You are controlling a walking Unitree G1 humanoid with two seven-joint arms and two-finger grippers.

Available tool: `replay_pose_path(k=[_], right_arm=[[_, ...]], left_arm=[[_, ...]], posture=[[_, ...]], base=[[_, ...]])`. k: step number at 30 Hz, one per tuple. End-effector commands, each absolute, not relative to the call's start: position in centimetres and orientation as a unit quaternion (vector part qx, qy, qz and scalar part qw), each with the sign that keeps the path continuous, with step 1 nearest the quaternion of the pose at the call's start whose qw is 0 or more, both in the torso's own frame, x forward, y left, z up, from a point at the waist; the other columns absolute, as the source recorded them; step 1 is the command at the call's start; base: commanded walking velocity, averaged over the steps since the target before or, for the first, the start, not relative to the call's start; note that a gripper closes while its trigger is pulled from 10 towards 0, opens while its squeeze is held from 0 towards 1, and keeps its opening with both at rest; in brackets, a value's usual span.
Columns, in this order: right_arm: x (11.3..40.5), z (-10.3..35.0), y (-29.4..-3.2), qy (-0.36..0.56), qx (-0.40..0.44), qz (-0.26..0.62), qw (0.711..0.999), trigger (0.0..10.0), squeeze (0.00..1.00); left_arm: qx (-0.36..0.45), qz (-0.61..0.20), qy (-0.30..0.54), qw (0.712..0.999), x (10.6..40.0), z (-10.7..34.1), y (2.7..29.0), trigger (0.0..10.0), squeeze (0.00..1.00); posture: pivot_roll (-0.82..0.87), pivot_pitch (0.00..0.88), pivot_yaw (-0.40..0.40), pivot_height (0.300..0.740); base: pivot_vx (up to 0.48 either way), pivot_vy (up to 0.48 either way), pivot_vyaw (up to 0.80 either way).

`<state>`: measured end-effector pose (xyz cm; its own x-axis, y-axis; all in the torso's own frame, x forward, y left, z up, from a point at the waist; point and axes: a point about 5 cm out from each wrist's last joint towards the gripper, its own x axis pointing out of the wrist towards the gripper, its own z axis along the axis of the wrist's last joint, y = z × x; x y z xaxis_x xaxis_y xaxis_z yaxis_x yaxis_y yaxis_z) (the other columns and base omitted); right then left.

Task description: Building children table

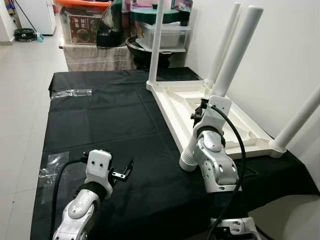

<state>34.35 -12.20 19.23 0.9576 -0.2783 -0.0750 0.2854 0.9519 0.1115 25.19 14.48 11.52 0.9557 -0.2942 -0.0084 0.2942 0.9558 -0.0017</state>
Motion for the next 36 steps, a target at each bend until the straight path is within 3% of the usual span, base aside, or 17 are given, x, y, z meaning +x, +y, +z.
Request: replay_pose_path(k=[1,36], right_arm=[[34.0,15.9,-13.2,0.106,0.056,-0.162,0.98,10.0,0.0],[33.9,17.3,-13.2,0.057,0.061,-0.162,0.983,10.0,0.0]], left_arm=[[0.001,-0.155,0.006,0.988,25.3,11.4,14.2,10.0,0.0],[0.002,-0.159,0.009,0.987,25.2,11.2,14.1,10.0,0.0]], posture=[[0.05,0.0,-0.092,0.74],[0.06,0.0,-0.091,0.74]], base=[[0.0,0.0,0.0],[0.0,0.0,0.0]])
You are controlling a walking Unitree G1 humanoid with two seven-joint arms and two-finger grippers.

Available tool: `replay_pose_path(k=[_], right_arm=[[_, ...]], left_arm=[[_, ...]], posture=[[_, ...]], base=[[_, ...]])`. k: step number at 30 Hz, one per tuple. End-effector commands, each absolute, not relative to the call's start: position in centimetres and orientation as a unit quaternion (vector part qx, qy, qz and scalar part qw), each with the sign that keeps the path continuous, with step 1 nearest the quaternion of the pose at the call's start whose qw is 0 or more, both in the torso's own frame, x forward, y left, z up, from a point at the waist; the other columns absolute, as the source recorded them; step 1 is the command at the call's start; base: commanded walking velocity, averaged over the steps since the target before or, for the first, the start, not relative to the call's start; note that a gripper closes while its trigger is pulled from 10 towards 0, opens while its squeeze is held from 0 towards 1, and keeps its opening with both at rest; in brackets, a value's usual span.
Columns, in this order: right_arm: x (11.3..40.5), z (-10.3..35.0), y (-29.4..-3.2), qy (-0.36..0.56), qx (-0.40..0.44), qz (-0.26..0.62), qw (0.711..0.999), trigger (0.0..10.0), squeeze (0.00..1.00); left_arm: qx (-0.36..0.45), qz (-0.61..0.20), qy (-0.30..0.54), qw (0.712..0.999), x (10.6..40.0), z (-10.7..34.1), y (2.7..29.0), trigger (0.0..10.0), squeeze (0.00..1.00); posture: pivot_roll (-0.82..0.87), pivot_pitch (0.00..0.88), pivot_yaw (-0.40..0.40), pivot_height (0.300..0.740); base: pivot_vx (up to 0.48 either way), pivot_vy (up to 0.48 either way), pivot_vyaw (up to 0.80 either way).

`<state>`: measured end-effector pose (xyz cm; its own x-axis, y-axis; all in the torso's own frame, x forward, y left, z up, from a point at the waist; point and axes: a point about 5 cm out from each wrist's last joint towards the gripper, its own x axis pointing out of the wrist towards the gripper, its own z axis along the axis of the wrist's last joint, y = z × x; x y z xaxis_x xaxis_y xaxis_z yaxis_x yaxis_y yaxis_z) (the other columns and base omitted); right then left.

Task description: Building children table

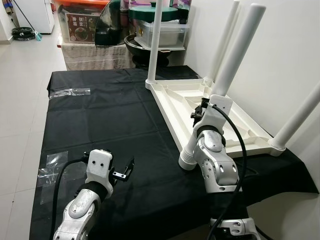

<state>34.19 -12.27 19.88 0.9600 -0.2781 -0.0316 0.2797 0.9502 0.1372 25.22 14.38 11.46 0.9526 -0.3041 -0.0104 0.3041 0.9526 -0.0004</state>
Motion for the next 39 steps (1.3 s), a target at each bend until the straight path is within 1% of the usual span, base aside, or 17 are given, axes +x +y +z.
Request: replay_pose_path(k=[1,17,18,19,20,21,31,34,37,39], right_arm=[[33.9,17.3,-13.1,0.056,0.061,-0.161,0.983,10.0,0.0],[33.9,17.4,-13.0,0.054,0.064,-0.157,0.984,10.0,0.0],[33.9,17.4,-13.0,0.052,0.066,-0.156,0.984,10.0,0.13],[33.9,17.5,-13.0,0.049,0.067,-0.155,0.984,10.0,0.8],[33.9,17.5,-13.0,0.049,0.067,-0.155,0.984,10.0,0.8],[33.9,17.6,-13.0,0.045,0.068,-0.155,0.985,10.0,1.0],[33.7,20.4,-12.9,-0.023,0.068,-0.148,0.986,10.0,1.0],[33.7,21.2,-12.8,-0.04,0.082,-0.138,0.986,10.0,1.0],[33.7,20.9,-12.7,-0.028,0.092,-0.135,0.986,10.0,1.0],[33.8,19.8,-12.7,0.01,0.108,-0.138,0.984,10.0,1.0]], left_arm=[[0.001,-0.159,0.009,0.987,25.2,11.2,14.1,10.0,0.0],[0.001,-0.161,0.011,0.987,25.2,11.1,14.0,10.0,0.0],[0.001,-0.161,0.011,0.987,25.2,11.1,14.0,10.0,0.0],[0.001,-0.162,0.011,0.987,25.2,11.0,14.0,10.0,0.0],[0.001,-0.162,0.011,0.987,25.2,11.0,14.0,10.0,0.0],[0.001,-0.162,0.011,0.987,25.2,11.0,14.0,10.0,0.0],[0.001,-0.162,0.012,0.987,25.2,11.0,14.0,10.0,0.0],[0.001,-0.162,0.011,0.987,25.2,11.0,14.0,10.0,0.0],[0.002,-0.163,0.011,0.987,25.3,11.0,14.0,10.0,0.0],[0.002,-0.163,0.012,0.987,25.3,11.0,14.0,10.0,0.0]], posture=[[0.06,0.0,-0.091,0.74],[0.05,0.0,-0.09,0.74],[0.05,0.0,-0.09,0.74],[0.05,0.0,-0.09,0.74],[0.05,0.0,-0.09,0.74],[0.05,0.0,-0.091,0.74],[0.05,0.0,-0.09,0.74],[0.05,0.0,-0.09,0.74],[0.05,0.0,-0.09,0.74],[0.06,0.0,-0.091,0.74]], base=[[0.0,0.0,0.0],[0.0,0.0,0.0],[0.0,0.0,0.0],[0.0,0.0,0.0],[0.0,0.0,0.0],[0.0,0.0,0.0],[0.0,0.0,0.0],[0.0,0.0,0.0],[0.0,0.0,0.0],[0.0,0.0,0.0]])
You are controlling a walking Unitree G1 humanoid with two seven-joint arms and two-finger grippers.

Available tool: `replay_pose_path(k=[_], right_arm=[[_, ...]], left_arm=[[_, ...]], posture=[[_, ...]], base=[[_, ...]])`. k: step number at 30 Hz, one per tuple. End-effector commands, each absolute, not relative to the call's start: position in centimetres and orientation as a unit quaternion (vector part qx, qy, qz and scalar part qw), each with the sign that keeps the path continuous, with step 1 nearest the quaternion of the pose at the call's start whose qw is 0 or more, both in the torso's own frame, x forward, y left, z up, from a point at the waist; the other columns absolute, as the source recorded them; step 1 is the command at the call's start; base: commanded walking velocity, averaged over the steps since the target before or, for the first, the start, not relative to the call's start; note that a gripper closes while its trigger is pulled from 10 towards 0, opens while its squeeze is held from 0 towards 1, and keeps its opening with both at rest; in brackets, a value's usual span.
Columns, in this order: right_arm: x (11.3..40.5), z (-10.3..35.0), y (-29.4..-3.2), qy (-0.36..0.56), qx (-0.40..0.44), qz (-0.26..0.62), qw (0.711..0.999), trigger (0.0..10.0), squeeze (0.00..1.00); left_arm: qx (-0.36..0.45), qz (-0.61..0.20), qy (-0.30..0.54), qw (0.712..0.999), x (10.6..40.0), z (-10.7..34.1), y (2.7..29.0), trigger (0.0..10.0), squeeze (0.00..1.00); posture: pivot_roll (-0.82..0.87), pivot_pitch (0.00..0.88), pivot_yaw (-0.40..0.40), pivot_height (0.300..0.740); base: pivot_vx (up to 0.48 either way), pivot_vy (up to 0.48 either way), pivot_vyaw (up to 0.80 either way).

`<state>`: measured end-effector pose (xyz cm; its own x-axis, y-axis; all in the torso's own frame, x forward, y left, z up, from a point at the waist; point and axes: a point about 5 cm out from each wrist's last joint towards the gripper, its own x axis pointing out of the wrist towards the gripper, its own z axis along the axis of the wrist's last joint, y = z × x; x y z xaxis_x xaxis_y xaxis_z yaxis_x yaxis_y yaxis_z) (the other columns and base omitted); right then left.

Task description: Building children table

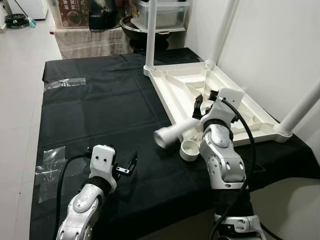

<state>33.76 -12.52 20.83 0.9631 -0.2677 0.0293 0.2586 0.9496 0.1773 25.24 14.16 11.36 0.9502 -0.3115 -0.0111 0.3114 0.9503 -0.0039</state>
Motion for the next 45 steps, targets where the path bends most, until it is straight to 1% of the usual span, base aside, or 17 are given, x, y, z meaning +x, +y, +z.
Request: replay_pose_path(k=[1,3,10,13,16,17,18,23,32,40,45], right_arm=[[33.8,19.2,-12.7,0.028,0.115,-0.14,0.983,10.0,1.0],[33.8,18.4,-12.8,0.048,0.135,-0.142,0.979,10.0,1.0],[33.9,18.3,-12.6,0.051,0.15,-0.126,0.979,10.0,1.0],[34.1,18.5,-12.1,0.052,0.159,-0.106,0.98,10.0,1.0],[34.2,18.7,-11.7,0.05,0.151,-0.09,0.983,10.0,1.0],[34.2,18.8,-11.5,0.051,0.145,-0.088,0.984,10.0,0.74],[34.2,18.8,-11.4,0.053,0.136,-0.084,0.986,10.0,0.0],[34.2,18.8,-10.9,0.051,0.119,-0.07,0.989,10.0,0.0],[34.1,19.0,-10.4,0.041,0.113,-0.054,0.991,10.0,0.0],[34.1,19.1,-10.0,0.043,0.138,-0.034,0.989,10.0,0.0],[33.9,19.8,-9.4,0.022,0.153,-0.003,0.988,10.0,0.0]], left_arm=[[0.002,-0.163,0.012,0.987,25.3,10.9,14.0,10.0,0.0],[0.003,-0.162,0.012,0.987,25.3,11.0,14.1,10.0,0.0],[0.01,-0.145,0.01,0.989,25.6,11.2,15.5,10.0,0.0],[0.009,-0.148,0.009,0.989,25.6,11.3,15.5,10.0,0.0],[0.005,-0.149,0.005,0.989,25.6,11.4,15.2,10.0,0.0],[0.003,-0.15,0.004,0.989,25.6,11.4,15.0,10.0,0.0],[0.002,-0.151,0.004,0.988,25.6,11.4,14.9,10.0,0.0],[0.0,-0.154,0.005,0.988,25.4,11.3,14.9,10.0,0.0],[-0.001,-0.152,0.001,0.988,25.4,11.5,15.0,10.0,0.0],[-0.004,-0.151,-0.004,0.989,25.5,11.7,15.0,10.0,0.0],[-0.007,-0.15,-0.007,0.989,25.5,11.8,15.0,10.0,0.0]], posture=[[0.06,0.0,-0.091,0.74],[0.06,0.0,-0.092,0.74],[0.06,0.0,-0.088,0.74],[0.06,0.0,-0.087,0.74],[0.06,0.0,-0.086,0.74],[0.06,0.0,-0.086,0.74],[0.06,0.0,-0.086,0.74],[0.06,0.0,-0.087,0.74],[0.07,0.0,-0.086,0.74],[0.07,0.0,-0.081,0.74],[0.06,0.0,-0.079,0.74]], base=[[0.0,0.0,0.0],[0.0,0.0,0.0],[0.0,0.0,0.0],[0.0,0.0,0.0],[0.0,0.0,0.0],[0.0,0.0,0.0],[0.0,0.0,0.0],[0.0,0.0,0.0],[0.0,0.0,0.0],[0.0,0.0,0.0],[0.0,0.0,0.0]])
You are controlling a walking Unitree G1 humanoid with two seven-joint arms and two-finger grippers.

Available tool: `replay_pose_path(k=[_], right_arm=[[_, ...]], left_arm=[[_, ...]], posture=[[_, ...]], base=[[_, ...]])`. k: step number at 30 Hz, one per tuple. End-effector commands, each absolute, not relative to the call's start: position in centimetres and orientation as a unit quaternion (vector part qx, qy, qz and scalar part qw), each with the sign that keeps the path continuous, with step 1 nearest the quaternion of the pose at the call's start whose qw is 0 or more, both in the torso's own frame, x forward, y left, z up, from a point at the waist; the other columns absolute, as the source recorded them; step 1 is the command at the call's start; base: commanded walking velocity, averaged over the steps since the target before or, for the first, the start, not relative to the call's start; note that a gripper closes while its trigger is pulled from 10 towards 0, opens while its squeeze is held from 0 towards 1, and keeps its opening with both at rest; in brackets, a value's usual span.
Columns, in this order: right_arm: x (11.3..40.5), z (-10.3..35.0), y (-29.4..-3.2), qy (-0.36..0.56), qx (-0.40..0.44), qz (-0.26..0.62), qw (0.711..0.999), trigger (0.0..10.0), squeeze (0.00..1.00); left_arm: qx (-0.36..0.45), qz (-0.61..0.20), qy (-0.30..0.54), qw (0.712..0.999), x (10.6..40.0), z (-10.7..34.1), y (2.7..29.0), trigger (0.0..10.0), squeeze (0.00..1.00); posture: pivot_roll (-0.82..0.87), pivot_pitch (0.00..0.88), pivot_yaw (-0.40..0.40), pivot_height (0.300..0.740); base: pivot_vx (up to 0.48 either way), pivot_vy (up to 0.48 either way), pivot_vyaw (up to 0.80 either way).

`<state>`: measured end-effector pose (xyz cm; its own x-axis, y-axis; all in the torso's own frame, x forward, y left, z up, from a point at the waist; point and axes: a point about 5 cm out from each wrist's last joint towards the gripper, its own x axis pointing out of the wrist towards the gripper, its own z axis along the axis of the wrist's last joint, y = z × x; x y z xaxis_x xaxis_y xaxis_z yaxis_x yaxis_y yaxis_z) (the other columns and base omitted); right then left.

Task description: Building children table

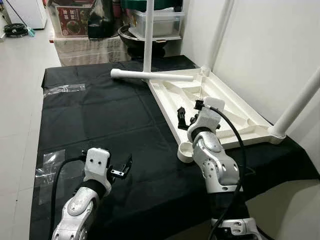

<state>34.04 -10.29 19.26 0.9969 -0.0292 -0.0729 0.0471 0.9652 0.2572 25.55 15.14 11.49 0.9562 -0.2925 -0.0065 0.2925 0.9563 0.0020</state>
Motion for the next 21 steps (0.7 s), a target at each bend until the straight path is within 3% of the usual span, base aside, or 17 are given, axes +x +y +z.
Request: replay_pose_path(k=[1,21], right_arm=[[33.91,19.84,-9.43,0.022,0.153,-0.003,0.988,10.0,0.0],[34.03,19.83,-9.29,0.02,0.159,0.008,0.987,10.0,0.0]], left_arm=[[-0.007,-0.15,-0.007,0.989,25.48,11.81,15.04,10.0,0.0],[-0.021,-0.139,-0.011,0.99,25.42,11.99,15.12,10.0,0.0]], posture=[[0.06,0.0,-0.079,0.74],[0.07,0.0,-0.084,0.74]], base=[[0.0,0.0,0.0],[0.0,0.0,0.0]])
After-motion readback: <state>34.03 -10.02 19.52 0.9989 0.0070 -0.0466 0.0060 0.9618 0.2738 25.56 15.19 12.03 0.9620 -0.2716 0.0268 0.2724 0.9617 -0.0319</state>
